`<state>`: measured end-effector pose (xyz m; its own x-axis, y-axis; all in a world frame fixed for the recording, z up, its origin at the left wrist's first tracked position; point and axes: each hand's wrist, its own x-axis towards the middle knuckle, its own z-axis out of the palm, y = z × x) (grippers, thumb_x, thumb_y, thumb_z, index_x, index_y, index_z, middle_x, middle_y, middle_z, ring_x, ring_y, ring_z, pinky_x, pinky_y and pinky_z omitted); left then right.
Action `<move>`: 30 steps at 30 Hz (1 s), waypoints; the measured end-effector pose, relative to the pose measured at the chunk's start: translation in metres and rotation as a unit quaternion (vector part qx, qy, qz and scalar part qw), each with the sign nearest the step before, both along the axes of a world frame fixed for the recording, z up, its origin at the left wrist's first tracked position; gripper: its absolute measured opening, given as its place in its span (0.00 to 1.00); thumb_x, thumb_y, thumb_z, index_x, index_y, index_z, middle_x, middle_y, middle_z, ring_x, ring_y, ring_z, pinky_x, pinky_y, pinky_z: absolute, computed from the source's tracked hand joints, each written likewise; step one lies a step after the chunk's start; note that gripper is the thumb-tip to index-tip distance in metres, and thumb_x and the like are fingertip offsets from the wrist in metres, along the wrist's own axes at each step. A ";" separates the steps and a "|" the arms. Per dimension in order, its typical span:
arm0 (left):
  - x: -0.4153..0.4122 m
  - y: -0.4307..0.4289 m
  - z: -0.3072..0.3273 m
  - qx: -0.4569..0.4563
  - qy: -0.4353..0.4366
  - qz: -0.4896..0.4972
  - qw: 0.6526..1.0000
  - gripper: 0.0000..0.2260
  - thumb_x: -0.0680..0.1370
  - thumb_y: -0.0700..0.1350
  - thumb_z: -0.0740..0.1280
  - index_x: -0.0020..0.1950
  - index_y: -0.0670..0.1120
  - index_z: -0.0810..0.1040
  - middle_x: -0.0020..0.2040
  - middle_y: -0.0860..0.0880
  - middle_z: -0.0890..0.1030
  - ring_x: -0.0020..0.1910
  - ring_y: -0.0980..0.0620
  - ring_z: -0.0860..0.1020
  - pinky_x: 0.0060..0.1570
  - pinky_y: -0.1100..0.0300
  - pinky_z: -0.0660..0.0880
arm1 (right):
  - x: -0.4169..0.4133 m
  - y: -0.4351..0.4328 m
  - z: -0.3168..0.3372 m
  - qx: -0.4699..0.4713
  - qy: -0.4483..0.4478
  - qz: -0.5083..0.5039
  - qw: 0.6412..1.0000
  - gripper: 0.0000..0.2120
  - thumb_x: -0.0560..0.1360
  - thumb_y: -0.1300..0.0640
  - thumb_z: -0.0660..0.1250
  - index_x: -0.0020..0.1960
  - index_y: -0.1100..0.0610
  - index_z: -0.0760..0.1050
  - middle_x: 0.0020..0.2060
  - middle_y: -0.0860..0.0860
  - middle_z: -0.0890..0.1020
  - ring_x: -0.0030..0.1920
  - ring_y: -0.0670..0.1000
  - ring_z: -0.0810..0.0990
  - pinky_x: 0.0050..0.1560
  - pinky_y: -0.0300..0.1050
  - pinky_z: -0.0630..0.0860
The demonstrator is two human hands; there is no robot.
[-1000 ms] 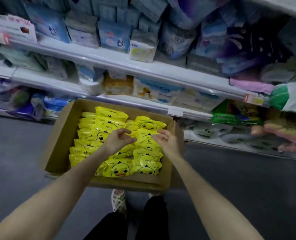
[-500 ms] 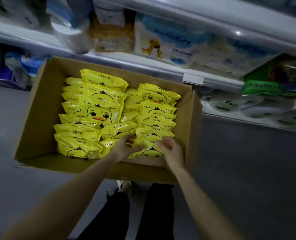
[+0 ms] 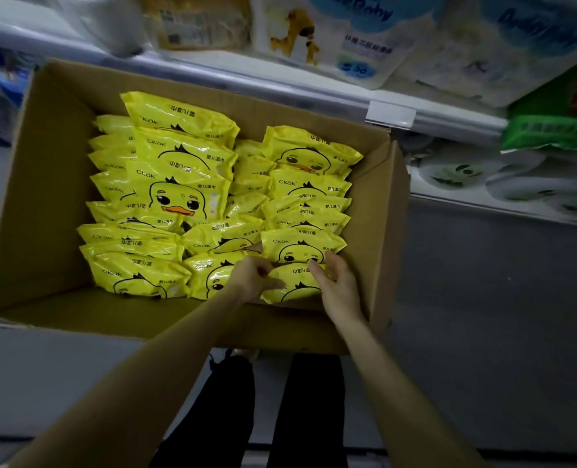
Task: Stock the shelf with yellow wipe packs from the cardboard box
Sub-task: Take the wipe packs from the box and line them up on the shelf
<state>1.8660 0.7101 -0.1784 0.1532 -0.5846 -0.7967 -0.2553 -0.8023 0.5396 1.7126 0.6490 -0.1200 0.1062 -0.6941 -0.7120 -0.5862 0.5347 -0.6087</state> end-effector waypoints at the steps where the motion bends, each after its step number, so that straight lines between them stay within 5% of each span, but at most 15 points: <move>1: 0.003 0.001 0.002 -0.007 0.004 0.004 1.000 0.12 0.68 0.46 0.76 0.45 0.41 0.81 0.43 0.45 0.80 0.43 0.49 0.76 0.39 0.60 0.69 | 0.000 0.000 0.001 0.003 0.000 0.000 1.000 0.27 0.76 0.49 0.66 0.72 0.55 0.65 0.69 0.51 0.70 0.69 0.50 0.68 0.61 0.40 0.66; 8: 0.046 0.001 0.038 -0.089 0.086 0.055 0.991 0.18 0.76 0.41 0.69 0.33 0.47 0.61 0.31 0.52 0.59 0.26 0.60 0.59 0.26 0.66 0.59 | 0.007 -0.001 0.005 0.042 -0.016 -0.004 0.999 0.42 0.69 0.46 0.73 0.76 0.51 0.56 0.73 0.49 0.63 0.73 0.51 0.61 0.70 0.47 0.61; 12: 0.069 0.004 0.051 -0.090 0.140 0.043 0.985 0.15 0.76 0.44 0.68 0.35 0.46 0.64 0.34 0.50 0.59 0.31 0.56 0.61 0.30 0.66 0.60 | 0.014 0.000 0.005 0.106 -0.024 0.011 0.994 0.50 0.62 0.48 0.79 0.76 0.49 0.54 0.72 0.49 0.66 0.72 0.53 0.63 0.71 0.53 0.63; 15: 0.070 0.005 0.054 -0.075 0.149 0.052 0.985 0.12 0.76 0.47 0.68 0.38 0.46 0.67 0.33 0.49 0.63 0.31 0.56 0.64 0.29 0.67 0.64 | 0.016 -0.001 0.005 0.128 -0.041 0.019 0.991 0.40 0.60 0.52 0.81 0.68 0.52 0.68 0.60 0.48 0.78 0.63 0.51 0.75 0.66 0.52 0.70; 19: 0.065 0.006 0.053 -0.067 0.084 0.069 0.992 0.10 0.76 0.49 0.67 0.40 0.45 0.72 0.27 0.55 0.70 0.22 0.61 0.67 0.25 0.69 0.64 | 0.017 -0.002 0.009 0.130 -0.051 0.030 0.990 0.22 0.64 0.57 0.79 0.56 0.51 0.77 0.50 0.46 0.82 0.55 0.49 0.79 0.55 0.45 0.75; 22: 0.065 0.012 0.046 -0.090 -0.015 0.104 0.990 0.12 0.75 0.55 0.67 0.45 0.46 0.76 0.42 0.50 0.78 0.39 0.54 0.76 0.36 0.64 0.72 | 0.019 -0.001 0.008 0.109 -0.034 0.007 0.993 0.20 0.64 0.57 0.79 0.54 0.54 0.78 0.49 0.48 0.83 0.53 0.49 0.79 0.50 0.43 0.73; 26: 0.078 0.024 0.036 -0.124 -0.234 0.090 0.960 0.25 0.71 0.52 0.73 0.62 0.41 0.73 0.60 0.42 0.71 0.60 0.46 0.70 0.56 0.54 0.70 | 0.017 0.001 0.004 0.093 -0.024 -0.006 0.995 0.19 0.64 0.58 0.79 0.53 0.56 0.79 0.48 0.49 0.83 0.52 0.50 0.80 0.51 0.44 0.73; 30: 0.082 0.024 0.025 -0.055 -0.275 0.024 0.960 0.31 0.69 0.52 0.75 0.66 0.44 0.68 0.65 0.44 0.71 0.65 0.43 0.66 0.62 0.47 0.63 | 0.013 0.004 0.004 0.082 -0.029 -0.010 0.996 0.16 0.64 0.58 0.79 0.50 0.53 0.79 0.46 0.48 0.83 0.50 0.49 0.80 0.48 0.42 0.74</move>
